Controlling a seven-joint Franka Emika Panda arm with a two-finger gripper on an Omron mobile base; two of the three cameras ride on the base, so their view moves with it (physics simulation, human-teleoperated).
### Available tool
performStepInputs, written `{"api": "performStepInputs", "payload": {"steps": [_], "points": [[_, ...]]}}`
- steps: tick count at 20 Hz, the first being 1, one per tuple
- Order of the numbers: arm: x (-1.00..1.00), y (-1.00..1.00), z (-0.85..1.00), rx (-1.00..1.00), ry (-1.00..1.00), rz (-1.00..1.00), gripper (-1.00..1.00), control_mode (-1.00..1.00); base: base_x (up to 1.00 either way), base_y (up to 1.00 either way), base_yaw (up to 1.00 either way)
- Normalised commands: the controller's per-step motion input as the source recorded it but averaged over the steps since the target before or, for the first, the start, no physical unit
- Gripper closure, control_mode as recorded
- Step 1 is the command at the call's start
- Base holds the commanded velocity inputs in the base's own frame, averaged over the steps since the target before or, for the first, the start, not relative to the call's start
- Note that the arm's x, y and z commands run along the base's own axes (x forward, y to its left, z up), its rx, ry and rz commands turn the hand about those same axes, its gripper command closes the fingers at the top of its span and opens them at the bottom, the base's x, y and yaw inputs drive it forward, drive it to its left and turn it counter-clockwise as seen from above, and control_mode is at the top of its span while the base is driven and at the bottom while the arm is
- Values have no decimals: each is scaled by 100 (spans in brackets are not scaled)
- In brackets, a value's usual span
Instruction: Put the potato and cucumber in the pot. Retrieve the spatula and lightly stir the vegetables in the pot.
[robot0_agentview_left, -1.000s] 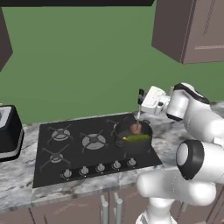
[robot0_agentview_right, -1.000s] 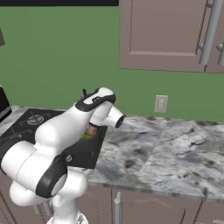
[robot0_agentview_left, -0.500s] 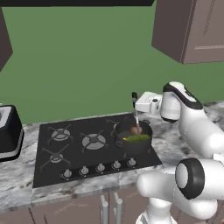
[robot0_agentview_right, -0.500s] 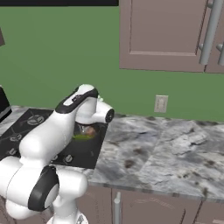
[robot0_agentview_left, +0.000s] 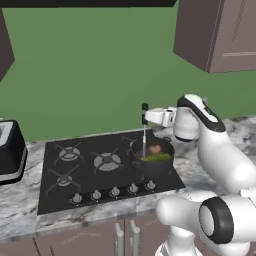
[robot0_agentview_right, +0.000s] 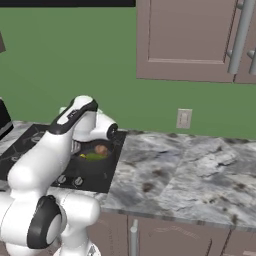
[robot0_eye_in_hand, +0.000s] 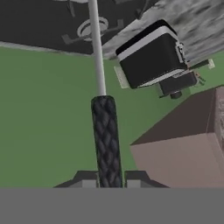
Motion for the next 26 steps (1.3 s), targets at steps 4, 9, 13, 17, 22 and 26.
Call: {"api": "performStepInputs", "payload": {"steps": [4,9,13,17,22,26], "points": [[14,-14,-18,0,-9,0,100,-100,0,0,0],[24,-33,-27,-1,-17,0,100,-100,0,0,0],[19,-32,16,0,-1,0,100,-100,0,0,0],[12,-34,27,0,-2,0,100,-100,0,0,0],[16,-18,-15,-1,-9,0,100,-100,0,0,0],[3,0,-54,-2,-29,0,100,-100,0,0,0]]}}
